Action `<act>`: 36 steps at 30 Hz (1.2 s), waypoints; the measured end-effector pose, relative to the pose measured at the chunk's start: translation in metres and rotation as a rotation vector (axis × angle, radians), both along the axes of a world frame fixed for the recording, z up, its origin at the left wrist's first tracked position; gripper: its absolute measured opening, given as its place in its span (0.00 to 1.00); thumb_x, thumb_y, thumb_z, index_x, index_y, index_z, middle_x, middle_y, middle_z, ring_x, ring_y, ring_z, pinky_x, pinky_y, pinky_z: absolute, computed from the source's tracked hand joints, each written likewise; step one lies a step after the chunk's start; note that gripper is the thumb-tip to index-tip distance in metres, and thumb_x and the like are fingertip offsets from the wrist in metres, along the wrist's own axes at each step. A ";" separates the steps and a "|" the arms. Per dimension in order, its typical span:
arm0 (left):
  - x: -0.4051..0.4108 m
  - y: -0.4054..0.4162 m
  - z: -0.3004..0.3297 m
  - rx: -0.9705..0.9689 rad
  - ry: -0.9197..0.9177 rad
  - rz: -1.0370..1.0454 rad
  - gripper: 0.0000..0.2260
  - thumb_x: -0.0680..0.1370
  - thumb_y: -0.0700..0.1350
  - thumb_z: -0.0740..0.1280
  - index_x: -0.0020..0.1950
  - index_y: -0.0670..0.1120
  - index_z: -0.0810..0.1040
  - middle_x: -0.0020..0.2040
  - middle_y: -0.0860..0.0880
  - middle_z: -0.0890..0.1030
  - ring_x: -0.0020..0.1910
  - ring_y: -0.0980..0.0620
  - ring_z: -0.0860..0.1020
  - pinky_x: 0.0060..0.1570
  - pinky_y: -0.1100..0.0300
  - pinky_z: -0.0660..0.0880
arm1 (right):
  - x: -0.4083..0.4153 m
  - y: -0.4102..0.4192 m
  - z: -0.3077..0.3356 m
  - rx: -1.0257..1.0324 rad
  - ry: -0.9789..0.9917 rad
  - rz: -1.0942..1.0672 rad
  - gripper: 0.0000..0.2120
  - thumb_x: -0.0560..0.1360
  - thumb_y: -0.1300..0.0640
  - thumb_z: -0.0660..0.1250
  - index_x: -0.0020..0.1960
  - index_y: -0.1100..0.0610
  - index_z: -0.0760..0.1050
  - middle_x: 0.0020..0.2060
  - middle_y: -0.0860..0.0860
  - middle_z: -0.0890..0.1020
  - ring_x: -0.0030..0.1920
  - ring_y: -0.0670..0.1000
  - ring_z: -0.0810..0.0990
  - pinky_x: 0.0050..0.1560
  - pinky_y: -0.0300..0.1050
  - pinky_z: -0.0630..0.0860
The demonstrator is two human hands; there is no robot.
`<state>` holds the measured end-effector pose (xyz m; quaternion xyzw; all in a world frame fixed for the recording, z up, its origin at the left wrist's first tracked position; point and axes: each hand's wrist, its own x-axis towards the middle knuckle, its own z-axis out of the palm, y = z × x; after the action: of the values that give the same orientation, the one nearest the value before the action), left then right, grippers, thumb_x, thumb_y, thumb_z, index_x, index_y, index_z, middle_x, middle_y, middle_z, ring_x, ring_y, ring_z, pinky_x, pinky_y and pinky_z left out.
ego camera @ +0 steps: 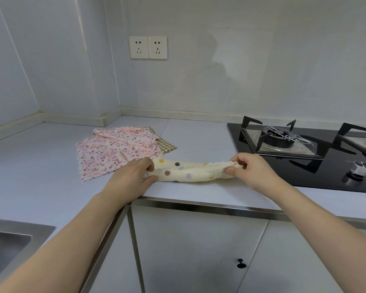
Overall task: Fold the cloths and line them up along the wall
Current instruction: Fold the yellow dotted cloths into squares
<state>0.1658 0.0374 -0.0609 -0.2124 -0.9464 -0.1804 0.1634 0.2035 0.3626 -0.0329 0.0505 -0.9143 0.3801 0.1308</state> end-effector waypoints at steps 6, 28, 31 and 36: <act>0.000 0.001 -0.001 0.030 -0.005 -0.071 0.10 0.80 0.51 0.64 0.60 0.54 0.71 0.49 0.57 0.73 0.44 0.55 0.71 0.41 0.59 0.66 | 0.003 0.006 0.001 -0.117 0.026 0.015 0.02 0.75 0.58 0.69 0.44 0.54 0.81 0.32 0.42 0.80 0.29 0.37 0.72 0.33 0.32 0.66; 0.003 0.010 0.002 0.157 -0.108 -0.148 0.03 0.78 0.51 0.67 0.48 0.54 0.77 0.44 0.56 0.76 0.43 0.57 0.75 0.43 0.60 0.73 | 0.014 0.017 -0.002 -0.313 0.092 -0.042 0.07 0.74 0.54 0.71 0.40 0.56 0.80 0.28 0.43 0.77 0.30 0.45 0.69 0.34 0.39 0.67; 0.004 0.011 0.010 0.236 -0.102 -0.036 0.04 0.77 0.49 0.68 0.43 0.51 0.78 0.41 0.55 0.78 0.40 0.54 0.77 0.41 0.57 0.75 | 0.014 0.020 0.003 -0.352 0.080 -0.015 0.06 0.76 0.55 0.69 0.41 0.56 0.81 0.34 0.44 0.82 0.35 0.45 0.74 0.40 0.41 0.70; 0.003 0.008 0.031 0.394 -0.116 0.091 0.05 0.75 0.44 0.70 0.40 0.49 0.79 0.42 0.54 0.81 0.40 0.56 0.77 0.37 0.62 0.72 | 0.011 0.019 0.016 -0.340 0.051 0.013 0.07 0.76 0.56 0.69 0.40 0.54 0.81 0.37 0.45 0.85 0.38 0.40 0.78 0.51 0.44 0.71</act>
<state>0.1686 0.0457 -0.0301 -0.1226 -0.9092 -0.3664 0.1552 0.2147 0.3814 -0.0166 0.0429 -0.8328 0.5287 0.1581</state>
